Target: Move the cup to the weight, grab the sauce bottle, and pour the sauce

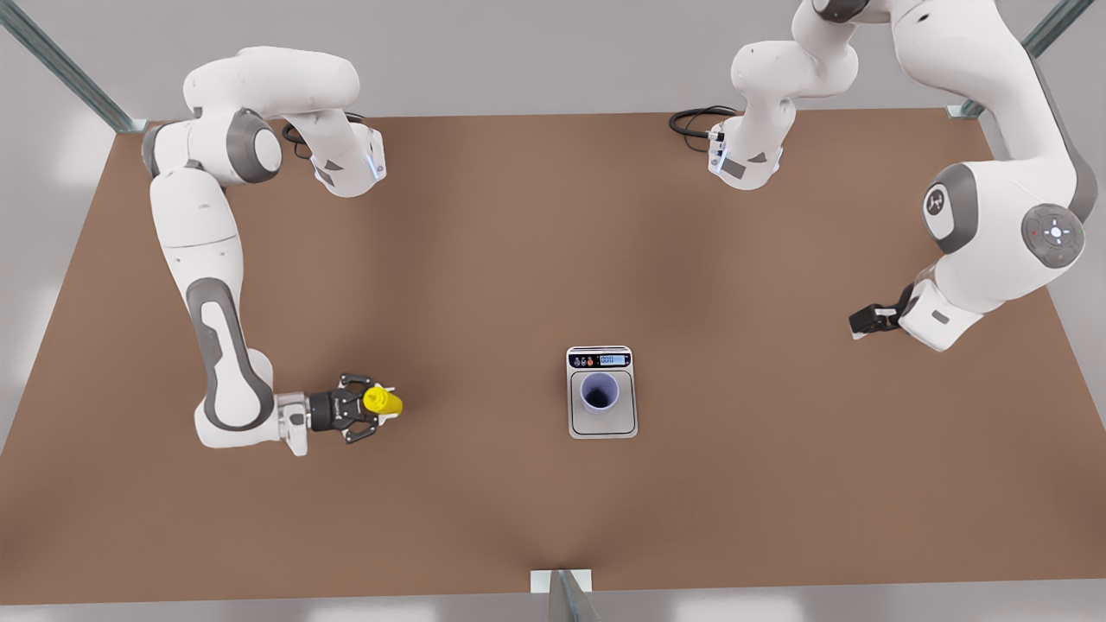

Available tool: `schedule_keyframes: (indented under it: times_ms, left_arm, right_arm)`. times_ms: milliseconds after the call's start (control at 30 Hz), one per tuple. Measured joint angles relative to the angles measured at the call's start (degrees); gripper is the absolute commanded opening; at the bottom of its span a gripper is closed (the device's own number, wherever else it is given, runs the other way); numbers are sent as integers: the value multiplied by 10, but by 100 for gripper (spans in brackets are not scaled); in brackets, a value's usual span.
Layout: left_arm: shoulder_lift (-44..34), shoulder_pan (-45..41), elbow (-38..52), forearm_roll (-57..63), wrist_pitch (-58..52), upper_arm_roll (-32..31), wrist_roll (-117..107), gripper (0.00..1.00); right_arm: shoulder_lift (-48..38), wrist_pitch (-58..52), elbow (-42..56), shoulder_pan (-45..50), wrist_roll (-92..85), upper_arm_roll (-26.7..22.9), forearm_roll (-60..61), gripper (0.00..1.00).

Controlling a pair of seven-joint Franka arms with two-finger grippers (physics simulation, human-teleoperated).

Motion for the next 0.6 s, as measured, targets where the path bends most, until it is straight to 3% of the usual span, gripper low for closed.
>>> schedule_keyframes:
  times_ms: [600]
  left_arm:
    - [5,0,-2,0,5,0,0,100]
  right_arm:
    - [25,15,8,3,-41,0,26,61]
